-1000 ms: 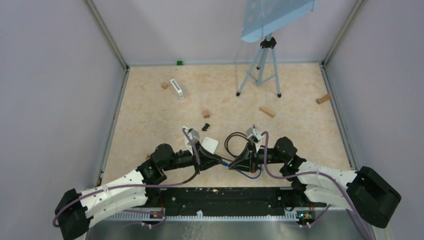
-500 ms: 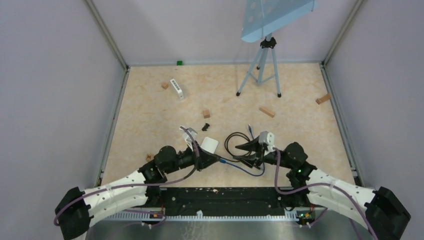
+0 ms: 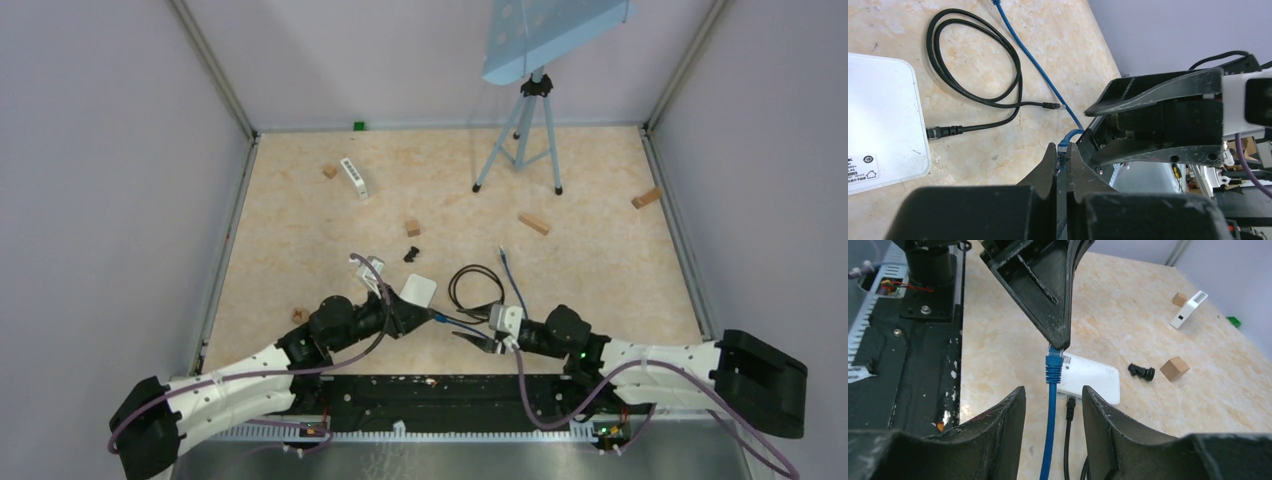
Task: Insert the plug into the switch port
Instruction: Insert the connector into the switch port.
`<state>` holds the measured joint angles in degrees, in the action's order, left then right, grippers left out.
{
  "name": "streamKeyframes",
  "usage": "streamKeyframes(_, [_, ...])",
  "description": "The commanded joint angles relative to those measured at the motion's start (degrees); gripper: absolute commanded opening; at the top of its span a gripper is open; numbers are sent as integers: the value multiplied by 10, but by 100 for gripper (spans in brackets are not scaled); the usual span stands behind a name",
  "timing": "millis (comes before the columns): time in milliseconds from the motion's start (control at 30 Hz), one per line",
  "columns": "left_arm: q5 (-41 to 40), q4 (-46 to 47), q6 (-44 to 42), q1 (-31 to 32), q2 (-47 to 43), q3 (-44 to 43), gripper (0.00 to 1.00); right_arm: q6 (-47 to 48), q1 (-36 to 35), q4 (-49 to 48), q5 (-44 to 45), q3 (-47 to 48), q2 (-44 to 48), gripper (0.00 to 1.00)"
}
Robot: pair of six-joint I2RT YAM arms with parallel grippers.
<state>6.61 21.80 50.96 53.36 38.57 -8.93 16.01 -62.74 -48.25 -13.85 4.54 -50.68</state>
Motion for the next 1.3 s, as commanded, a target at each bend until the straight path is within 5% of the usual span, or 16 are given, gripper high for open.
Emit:
streamKeyframes(0, [-19,0,16,2,-6,-5,0,-1,-21,-102,82,21,-64,44])
streamKeyframes(500, [-31,-31,25,2,-28,-6,0,1,-67,-194,118,88,-236,30])
streamKeyframes(900, [-51,-49,34,1,-42,-8,0,25,-87,-154,162,77,-229,32])
streamKeyframes(1133, [-47,-43,39,2,-42,-7,0,26,-86,-149,163,77,-230,16])
streamKeyframes(1267, [-39,-35,36,1,-45,-6,0,21,-87,-145,164,78,-232,25])
